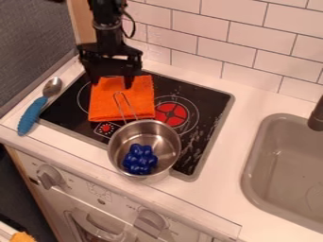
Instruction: Move the orange cloth to the top right corner of the burner
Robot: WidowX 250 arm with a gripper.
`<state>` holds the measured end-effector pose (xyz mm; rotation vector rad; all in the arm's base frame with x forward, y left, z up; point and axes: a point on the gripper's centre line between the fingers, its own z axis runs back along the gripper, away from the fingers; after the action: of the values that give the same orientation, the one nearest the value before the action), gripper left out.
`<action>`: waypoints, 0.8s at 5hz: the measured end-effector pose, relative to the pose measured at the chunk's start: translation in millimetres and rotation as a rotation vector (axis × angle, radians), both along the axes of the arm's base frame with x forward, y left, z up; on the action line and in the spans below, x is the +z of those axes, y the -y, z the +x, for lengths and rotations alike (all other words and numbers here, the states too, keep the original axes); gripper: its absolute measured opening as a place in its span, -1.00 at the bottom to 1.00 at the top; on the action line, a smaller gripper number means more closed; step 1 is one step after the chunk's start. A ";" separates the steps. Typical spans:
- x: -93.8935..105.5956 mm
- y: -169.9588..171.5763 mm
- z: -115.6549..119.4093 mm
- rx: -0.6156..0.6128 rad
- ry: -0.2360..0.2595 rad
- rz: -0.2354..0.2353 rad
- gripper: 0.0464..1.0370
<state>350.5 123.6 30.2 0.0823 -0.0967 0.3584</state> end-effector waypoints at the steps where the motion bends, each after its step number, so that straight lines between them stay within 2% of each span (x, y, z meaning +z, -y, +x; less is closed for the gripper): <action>1: -15.5 7.3 -0.9 -0.016 -0.017 -0.005 0.93; 2: -18.4 14.3 5.0 -0.065 -0.030 0.032 0.93; 3: -20.0 25.2 13.1 -0.089 -0.022 0.020 0.93; 4: -20.8 55.6 27.9 -0.149 0.012 -0.044 0.93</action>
<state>378.5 68.0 9.4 0.0289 -0.1062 0.2121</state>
